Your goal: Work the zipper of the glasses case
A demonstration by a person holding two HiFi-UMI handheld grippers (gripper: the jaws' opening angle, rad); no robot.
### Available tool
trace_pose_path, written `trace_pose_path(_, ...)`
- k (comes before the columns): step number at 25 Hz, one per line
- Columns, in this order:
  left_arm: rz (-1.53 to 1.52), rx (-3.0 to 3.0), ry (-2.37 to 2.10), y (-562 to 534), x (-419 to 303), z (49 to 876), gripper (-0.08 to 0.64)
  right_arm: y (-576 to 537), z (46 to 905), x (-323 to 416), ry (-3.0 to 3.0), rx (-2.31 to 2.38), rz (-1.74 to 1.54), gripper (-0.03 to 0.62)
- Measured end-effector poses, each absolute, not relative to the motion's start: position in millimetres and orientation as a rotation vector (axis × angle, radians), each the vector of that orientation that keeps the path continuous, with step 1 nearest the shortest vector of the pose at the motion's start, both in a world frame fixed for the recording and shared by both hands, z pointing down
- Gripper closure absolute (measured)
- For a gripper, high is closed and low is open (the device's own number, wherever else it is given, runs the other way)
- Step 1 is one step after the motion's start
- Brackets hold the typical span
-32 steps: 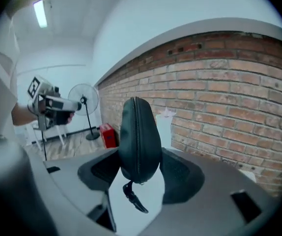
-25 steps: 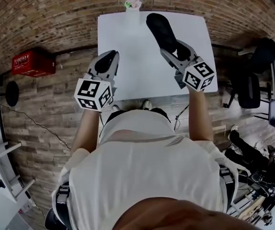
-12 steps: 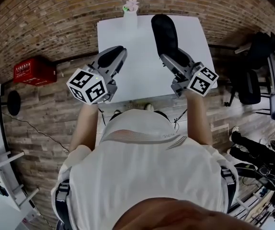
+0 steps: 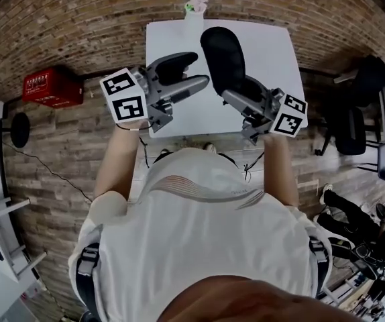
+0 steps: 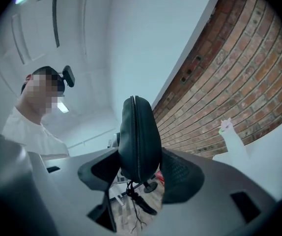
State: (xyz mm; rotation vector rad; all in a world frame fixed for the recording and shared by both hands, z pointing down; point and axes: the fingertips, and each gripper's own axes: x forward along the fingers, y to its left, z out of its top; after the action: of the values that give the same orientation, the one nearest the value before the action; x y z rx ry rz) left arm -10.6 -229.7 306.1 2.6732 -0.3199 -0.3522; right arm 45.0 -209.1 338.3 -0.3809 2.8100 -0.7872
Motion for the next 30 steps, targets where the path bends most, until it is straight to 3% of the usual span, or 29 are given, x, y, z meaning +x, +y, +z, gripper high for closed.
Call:
trace_pose_path(12,-0.242,2.775,-0.132,-189,18,305,0.259,-164,353,3,3.016,-0.037,-0.796,0.290)
trace_pose_path(30,-0.278,2.755,-0.180,-185,30,312,0.288,-158,360,4,3.038,-0.018,-0.803,0.285)
